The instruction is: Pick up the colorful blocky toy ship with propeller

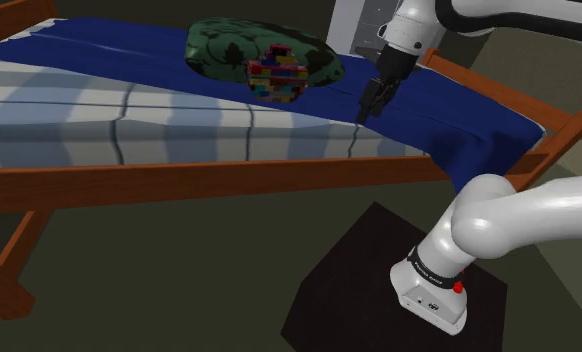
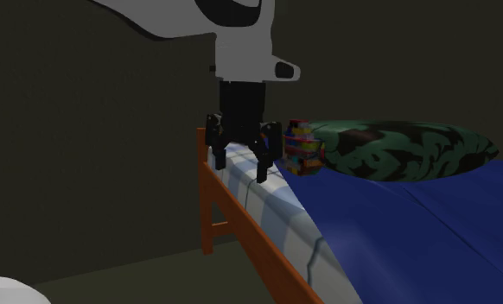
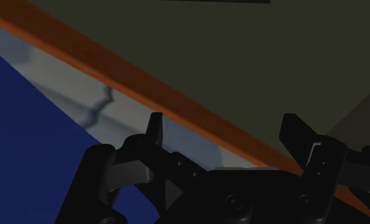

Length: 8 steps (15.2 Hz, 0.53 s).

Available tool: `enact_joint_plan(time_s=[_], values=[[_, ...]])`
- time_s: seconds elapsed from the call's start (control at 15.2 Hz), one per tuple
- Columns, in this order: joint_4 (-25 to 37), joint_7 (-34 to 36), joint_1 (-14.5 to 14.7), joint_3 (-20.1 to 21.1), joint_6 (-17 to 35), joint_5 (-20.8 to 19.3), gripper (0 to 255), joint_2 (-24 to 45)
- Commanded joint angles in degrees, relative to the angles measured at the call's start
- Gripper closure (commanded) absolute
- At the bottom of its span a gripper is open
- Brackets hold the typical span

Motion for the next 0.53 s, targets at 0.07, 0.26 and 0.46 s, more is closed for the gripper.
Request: enact_joint_plan(time_s=[0.07,0.26,0.46], values=[[2.4,-1.7,0.2,-0.7,-0.2,-0.5,0,2.8],[10.0,-6.5,1.0,-2.7,-1.4,-1.8,0,11.0],[18.4,-11.2,1.8,-4.2,-3.3,-2.6,0,19.2]])
